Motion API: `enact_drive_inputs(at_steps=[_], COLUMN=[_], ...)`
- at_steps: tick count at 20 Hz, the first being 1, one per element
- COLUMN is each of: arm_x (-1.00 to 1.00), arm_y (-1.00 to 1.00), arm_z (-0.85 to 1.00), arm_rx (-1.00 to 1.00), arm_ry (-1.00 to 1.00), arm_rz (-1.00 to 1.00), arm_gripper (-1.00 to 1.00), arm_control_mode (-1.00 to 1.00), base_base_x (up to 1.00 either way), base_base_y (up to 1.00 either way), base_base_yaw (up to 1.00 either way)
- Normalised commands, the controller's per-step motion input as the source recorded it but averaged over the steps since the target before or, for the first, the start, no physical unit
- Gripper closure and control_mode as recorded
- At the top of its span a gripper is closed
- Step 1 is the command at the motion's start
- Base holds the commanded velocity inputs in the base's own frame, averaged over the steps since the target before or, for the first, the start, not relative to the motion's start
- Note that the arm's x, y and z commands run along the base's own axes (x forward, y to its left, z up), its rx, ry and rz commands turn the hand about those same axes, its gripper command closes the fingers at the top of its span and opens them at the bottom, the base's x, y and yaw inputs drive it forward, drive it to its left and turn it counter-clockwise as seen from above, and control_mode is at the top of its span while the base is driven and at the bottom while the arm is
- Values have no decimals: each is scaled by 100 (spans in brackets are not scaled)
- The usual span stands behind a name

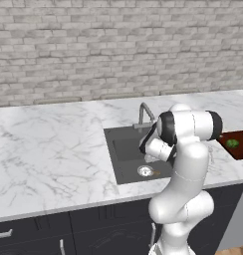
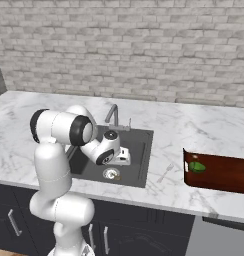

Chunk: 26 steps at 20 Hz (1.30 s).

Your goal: Pick up all produce items and place them in the sink. Turn on the sink faucet to wash them. Then turn the sink off and put them in the tray.

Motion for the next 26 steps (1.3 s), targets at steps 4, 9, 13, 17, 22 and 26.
enact_drive_inputs(at_steps=[4, 9, 13, 17, 22, 26], arm_x=[0, 12, 9, 2, 1, 0], arm_y=[0, 2, 5, 0, 0, 0], arm_z=[-1, -6, -9, -9, -13, -14], arm_rx=[0, 0, 0, 0, 1, 2], arm_ry=[0, 0, 0, 0, 0, 0], arm_rz=[0, 0, 0, 0, 0, 0], arm_gripper=[-100, -100, -100, -100, -100, -100], arm_control_mode=[-100, -100, -100, -100, -100, -100], base_base_x=[0, 0, 0, 0, 0, 0], base_base_y=[0, 0, 0, 0, 0, 0], base_base_yaw=[0, 0, 0, 0, 0, 0])
